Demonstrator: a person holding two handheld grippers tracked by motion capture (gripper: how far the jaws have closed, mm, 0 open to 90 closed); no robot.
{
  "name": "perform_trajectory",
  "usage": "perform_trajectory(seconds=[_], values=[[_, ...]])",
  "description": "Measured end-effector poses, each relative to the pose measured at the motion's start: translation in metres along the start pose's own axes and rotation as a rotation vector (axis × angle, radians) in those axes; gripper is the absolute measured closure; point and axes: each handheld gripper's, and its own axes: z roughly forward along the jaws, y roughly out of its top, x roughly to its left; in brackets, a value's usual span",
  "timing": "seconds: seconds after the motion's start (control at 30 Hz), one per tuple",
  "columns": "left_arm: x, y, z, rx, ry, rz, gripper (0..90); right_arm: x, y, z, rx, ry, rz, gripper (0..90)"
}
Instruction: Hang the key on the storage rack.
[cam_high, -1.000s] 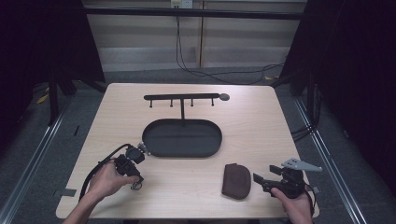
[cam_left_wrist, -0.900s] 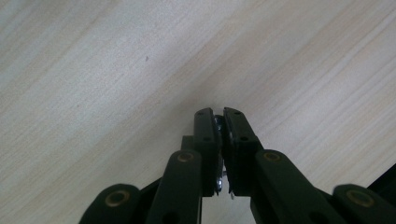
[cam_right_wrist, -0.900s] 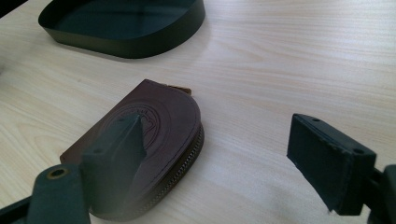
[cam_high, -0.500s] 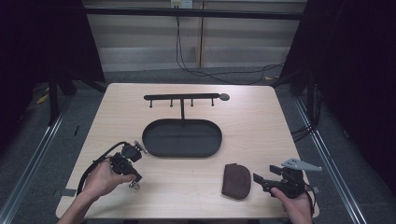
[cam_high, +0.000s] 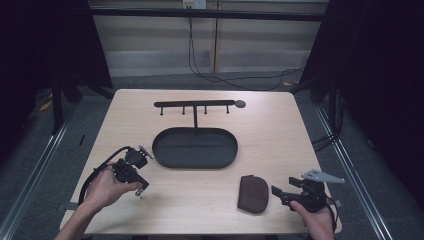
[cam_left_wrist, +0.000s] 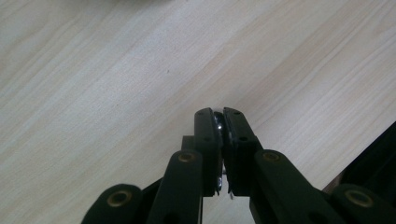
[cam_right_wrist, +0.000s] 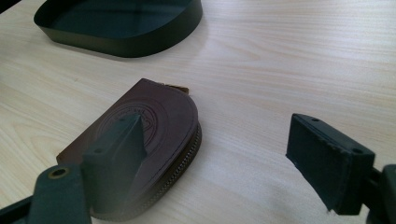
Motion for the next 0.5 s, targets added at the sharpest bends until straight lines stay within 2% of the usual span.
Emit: perform_trajectory(seconds=[0.17,0.37,0.5], values=[[0.0019,-0.0004,-0.0089,-0.009,0.000,0.003,85.3,0.0001,0.0000,0.0003,0.003,0.000,0.002,19.2],[0.0016,0.0005,-0.0008,0.016,-0.012,0.011,85.3,0.0003,0.0001,0.0004,0.006,0.001,0.003,19.6],[0.0036,0.0028,-0.0102,0.016,0.000,-0.002,85.3,-0.0001,0.0000,0.0006,0.007,0.002,0.003,19.7]])
